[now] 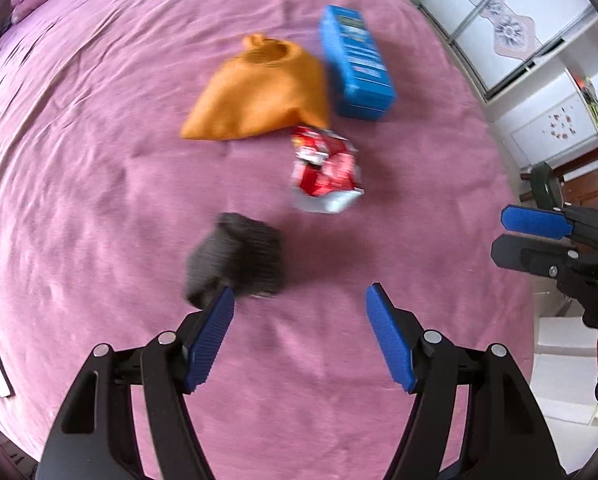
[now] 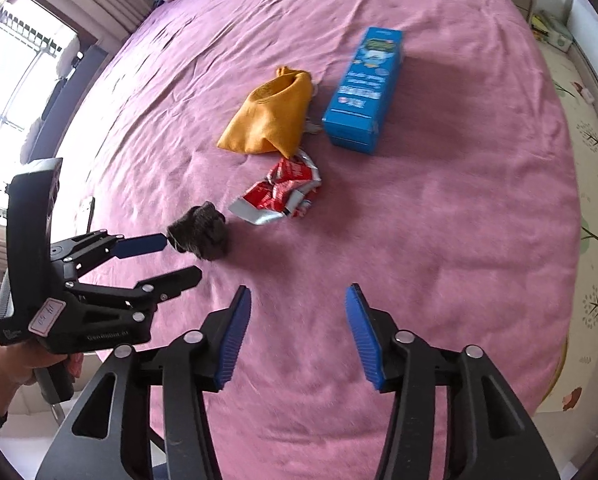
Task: Collect trash
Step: 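Grasp the black knit glove with the left tool while the right grasps the red wrapper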
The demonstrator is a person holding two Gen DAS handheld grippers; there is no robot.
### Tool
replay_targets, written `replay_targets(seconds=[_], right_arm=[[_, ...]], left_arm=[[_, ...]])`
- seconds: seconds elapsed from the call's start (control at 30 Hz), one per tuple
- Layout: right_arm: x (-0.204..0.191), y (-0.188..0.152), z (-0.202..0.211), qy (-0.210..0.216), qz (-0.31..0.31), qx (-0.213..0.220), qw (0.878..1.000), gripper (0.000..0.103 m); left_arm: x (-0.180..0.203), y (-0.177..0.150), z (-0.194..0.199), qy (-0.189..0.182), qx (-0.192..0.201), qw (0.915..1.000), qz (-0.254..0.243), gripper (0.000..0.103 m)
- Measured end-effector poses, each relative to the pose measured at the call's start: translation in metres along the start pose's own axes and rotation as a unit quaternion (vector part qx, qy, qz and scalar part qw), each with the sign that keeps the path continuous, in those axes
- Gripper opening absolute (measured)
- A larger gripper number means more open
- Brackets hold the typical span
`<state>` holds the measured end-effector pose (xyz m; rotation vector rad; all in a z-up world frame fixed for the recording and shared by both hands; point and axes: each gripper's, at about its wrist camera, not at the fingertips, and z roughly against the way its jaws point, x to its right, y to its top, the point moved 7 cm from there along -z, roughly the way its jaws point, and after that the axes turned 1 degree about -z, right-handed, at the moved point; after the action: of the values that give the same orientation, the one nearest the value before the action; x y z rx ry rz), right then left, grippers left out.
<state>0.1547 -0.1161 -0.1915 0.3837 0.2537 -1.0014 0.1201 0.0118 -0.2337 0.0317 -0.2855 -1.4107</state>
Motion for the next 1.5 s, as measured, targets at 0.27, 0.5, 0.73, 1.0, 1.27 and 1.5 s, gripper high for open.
replay_targets(seconds=[0.27, 0.5, 0.73, 1.0, 1.27, 1.5], right_arm=[[-0.015, 0.027, -0.035, -0.002, 0.007, -0.022, 1.0, 0.058], [-0.016, 0.042, -0.058, -0.003, 0.003, -0.039, 0.999, 0.062], [-0.019, 0.057, -0.082, -0.007, 0.011, -0.051, 0.999, 0.07], [-0.022, 0.079, -0.111, -0.018, 0.018, -0.068, 0.997, 0.071], [-0.015, 0.077, -0.126, -0.025, 0.012, -0.091, 0.995, 0.034], [0.0, 0.055, -0.102, -0.009, 0.011, -0.089, 0.996, 0.019]], left_arm=[[-0.033, 0.011, -0.023, -0.003, -0.02, 0.9998, 0.005, 0.068], [-0.038, 0.018, -0.049, -0.018, -0.044, 0.9989, -0.001, 0.066], [-0.049, 0.014, -0.059, -0.035, -0.05, 0.998, 0.016, 0.045], [-0.057, 0.007, -0.054, -0.053, -0.046, 0.997, 0.032, 0.041], [-0.059, 0.006, -0.055, -0.049, -0.053, 0.9964, 0.045, 0.042], [-0.045, 0.015, -0.052, -0.039, -0.049, 0.997, 0.044, 0.04]])
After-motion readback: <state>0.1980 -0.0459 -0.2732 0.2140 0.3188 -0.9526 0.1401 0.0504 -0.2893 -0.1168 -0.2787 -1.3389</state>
